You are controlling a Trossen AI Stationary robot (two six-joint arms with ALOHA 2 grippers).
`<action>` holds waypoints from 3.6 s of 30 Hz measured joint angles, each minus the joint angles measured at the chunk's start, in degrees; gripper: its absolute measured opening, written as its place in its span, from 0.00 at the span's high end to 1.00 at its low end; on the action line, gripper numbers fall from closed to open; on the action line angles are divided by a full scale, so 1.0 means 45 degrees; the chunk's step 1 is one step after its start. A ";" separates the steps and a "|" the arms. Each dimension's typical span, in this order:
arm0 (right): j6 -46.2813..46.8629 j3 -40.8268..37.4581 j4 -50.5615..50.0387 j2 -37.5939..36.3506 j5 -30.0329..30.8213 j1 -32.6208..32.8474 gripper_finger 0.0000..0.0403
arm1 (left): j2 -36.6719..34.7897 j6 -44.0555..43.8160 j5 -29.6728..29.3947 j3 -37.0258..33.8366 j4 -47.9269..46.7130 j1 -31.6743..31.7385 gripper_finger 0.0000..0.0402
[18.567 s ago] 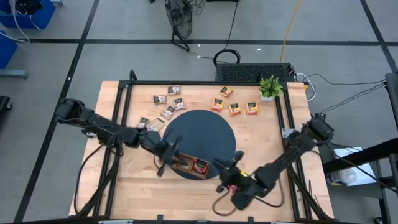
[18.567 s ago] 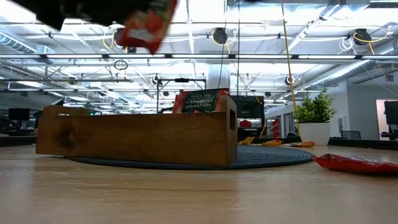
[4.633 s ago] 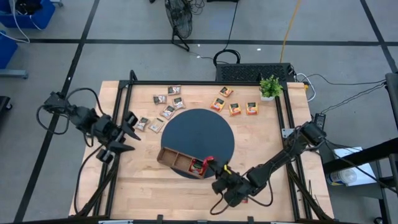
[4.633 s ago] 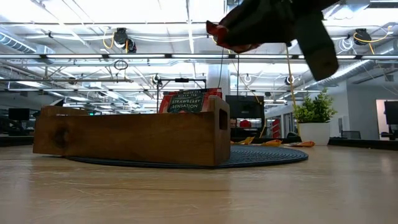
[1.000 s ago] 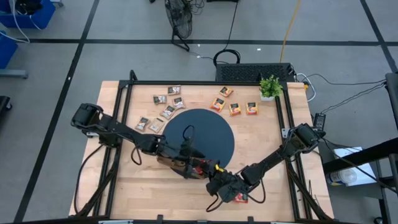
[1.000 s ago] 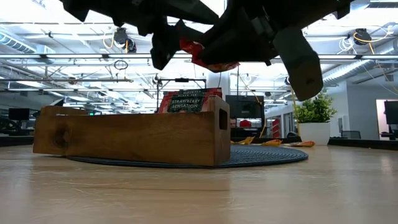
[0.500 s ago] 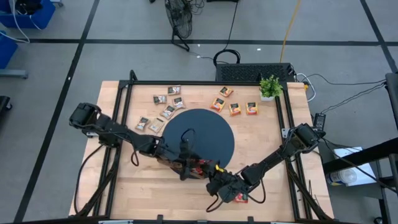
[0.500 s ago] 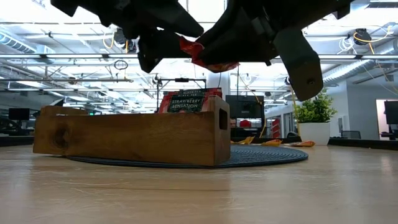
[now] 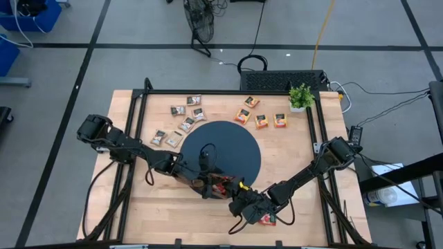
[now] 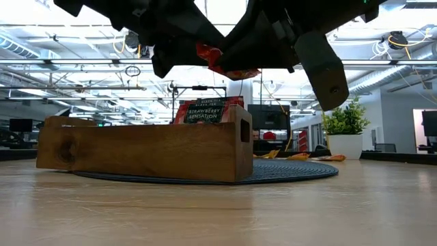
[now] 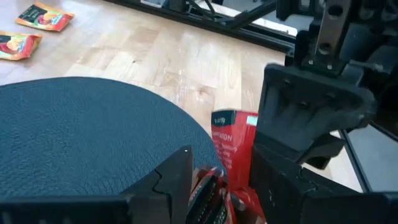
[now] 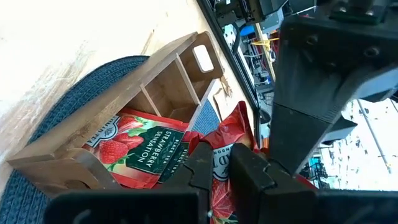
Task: Pick & Place Tea
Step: Put the red tea bag into the right section of the wooden organizer
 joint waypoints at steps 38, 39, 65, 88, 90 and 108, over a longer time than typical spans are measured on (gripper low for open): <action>0.0008 0.0005 0.0199 0.0000 -0.0060 -0.0097 0.94 | 0.0547 0.0360 -0.0020 0.1991 -0.2974 0.0333 0.60; 0.0005 0.0005 0.0197 0.0000 -0.0060 -0.0097 0.94 | 0.0531 0.0424 -0.0053 0.1991 -0.3009 0.0351 0.60; 0.0005 0.0005 0.0213 0.0000 -0.0058 -0.0083 0.94 | 0.0520 0.0042 0.1023 0.1991 -0.2892 0.0605 0.60; 0.1303 0.0005 0.1386 -0.0015 0.0208 0.0230 0.86 | -0.0178 0.3734 -0.0398 0.1972 -0.3147 0.0306 0.99; 0.1939 0.0005 0.2017 -0.0012 -0.0155 0.0381 0.84 | -0.0588 0.4366 -0.1354 0.1972 -0.3404 0.0183 0.99; 0.3011 0.0005 0.2484 -0.1403 0.1334 0.2136 0.85 | -0.2555 0.8181 -0.1309 -0.1218 0.0517 -0.2974 1.00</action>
